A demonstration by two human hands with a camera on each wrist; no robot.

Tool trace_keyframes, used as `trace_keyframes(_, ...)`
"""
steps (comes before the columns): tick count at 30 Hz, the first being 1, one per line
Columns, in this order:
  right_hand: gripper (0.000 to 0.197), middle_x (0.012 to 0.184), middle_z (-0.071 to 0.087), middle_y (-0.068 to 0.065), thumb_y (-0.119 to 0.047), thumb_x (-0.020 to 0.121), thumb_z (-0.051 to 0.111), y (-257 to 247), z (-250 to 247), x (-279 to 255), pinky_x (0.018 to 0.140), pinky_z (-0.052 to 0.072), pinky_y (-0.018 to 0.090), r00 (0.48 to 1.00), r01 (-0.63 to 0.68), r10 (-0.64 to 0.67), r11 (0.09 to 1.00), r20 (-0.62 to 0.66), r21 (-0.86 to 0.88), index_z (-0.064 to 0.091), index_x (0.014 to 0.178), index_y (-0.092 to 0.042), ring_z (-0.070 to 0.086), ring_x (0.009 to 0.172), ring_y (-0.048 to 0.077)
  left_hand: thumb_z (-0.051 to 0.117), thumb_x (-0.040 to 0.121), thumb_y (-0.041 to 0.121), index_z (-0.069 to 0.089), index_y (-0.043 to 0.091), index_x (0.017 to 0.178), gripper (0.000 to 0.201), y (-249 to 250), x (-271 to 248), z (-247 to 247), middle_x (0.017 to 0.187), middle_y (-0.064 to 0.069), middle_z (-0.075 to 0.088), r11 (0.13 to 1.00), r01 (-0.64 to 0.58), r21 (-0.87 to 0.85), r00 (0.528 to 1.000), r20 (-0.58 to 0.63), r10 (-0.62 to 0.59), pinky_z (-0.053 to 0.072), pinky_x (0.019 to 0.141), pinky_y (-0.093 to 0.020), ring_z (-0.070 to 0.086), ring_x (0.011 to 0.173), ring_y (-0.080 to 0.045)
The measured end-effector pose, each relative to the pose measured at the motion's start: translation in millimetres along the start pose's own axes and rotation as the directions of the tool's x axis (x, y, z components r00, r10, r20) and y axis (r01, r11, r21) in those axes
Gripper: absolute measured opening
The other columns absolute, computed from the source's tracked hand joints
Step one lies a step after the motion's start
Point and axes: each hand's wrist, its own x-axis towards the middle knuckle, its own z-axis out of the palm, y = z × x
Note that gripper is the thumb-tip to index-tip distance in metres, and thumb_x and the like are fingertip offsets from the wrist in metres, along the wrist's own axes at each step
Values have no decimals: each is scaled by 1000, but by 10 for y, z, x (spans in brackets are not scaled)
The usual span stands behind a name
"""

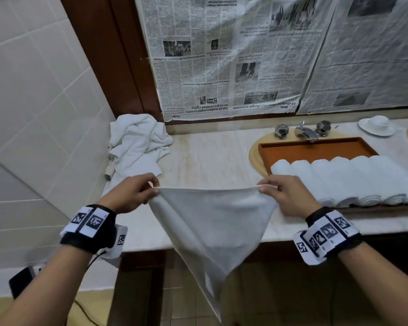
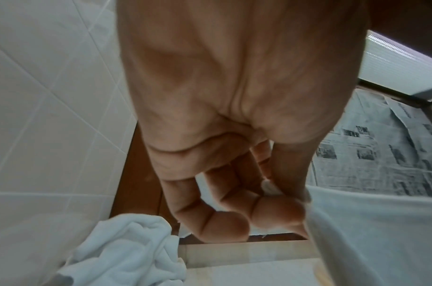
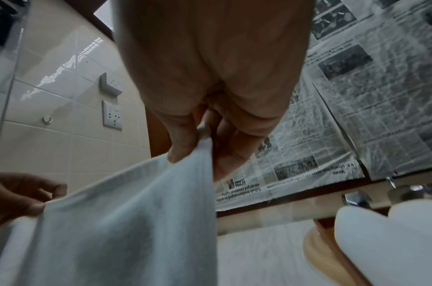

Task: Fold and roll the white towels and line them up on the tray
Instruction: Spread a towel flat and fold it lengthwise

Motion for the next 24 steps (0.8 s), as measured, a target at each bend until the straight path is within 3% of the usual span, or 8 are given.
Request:
trace_keyframes(4,3,81,70,-15,-27,89,71,10,-211,147,69,39,8,999,16,-16,1000,-41,-13,73,87,-27,60,79,-4,64,95,24,61,31,88,10,41,63,-36,76,9,65,999,-1,54,996,-89,6,42,65,-22,58,69,-6)
trace_keyframes(9,9,76,70,-7,-31,89,71,97,-282,270,65,46,21,995,7,-2,999,-98,51,73,83,-24,61,76,9,60,97,18,63,29,97,11,158,190,-28,87,14,66,998,-11,65,954,-297,30,39,71,-8,58,80,1)
trace_keyframes(11,8,74,69,-6,-29,88,73,81,-292,312,61,45,17,997,16,-9,996,-80,92,73,82,-24,59,71,7,61,97,18,65,26,97,9,224,234,-66,85,17,66,997,4,73,934,-357,23,38,69,-5,60,76,1)
trace_keyframes(13,8,70,68,-6,-27,87,74,69,-277,329,58,42,11,998,26,-22,996,-51,90,71,80,-25,57,65,5,62,96,17,67,24,95,8,269,249,-78,74,17,65,997,26,70,939,-344,-1,39,64,-5,60,65,-3)
trace_keyframes(15,9,69,66,-2,-28,87,73,63,-269,347,55,42,11,999,31,-29,996,-18,85,71,80,-24,58,63,13,63,95,16,68,20,92,8,256,231,-104,65,17,65,999,31,27,941,-338,-20,39,59,-6,60,59,-5)
trace_keyframes(17,9,70,67,-1,-31,88,72,44,-261,370,55,43,13,998,62,-63,997,5,49,70,83,-24,59,63,17,63,95,15,68,18,91,7,215,201,-140,68,21,65,998,32,-52,934,-354,-48,41,56,-8,59,56,-6)
trace_keyframes(21,8,72,68,0,-30,88,72,36,-231,486,56,47,23,996,83,-83,996,18,18,70,84,-23,61,58,16,64,95,15,68,17,89,8,156,192,-130,73,4,67,987,8,-160,936,-347,-63,49,57,-19,62,59,-17)
trace_keyframes(24,8,71,68,-1,-25,88,73,86,-184,548,56,51,24,998,30,-32,999,52,38,70,83,-20,62,56,12,65,95,15,69,17,88,8,63,262,-83,70,8,67,986,26,-165,946,-314,-77,50,58,-22,64,59,-18)
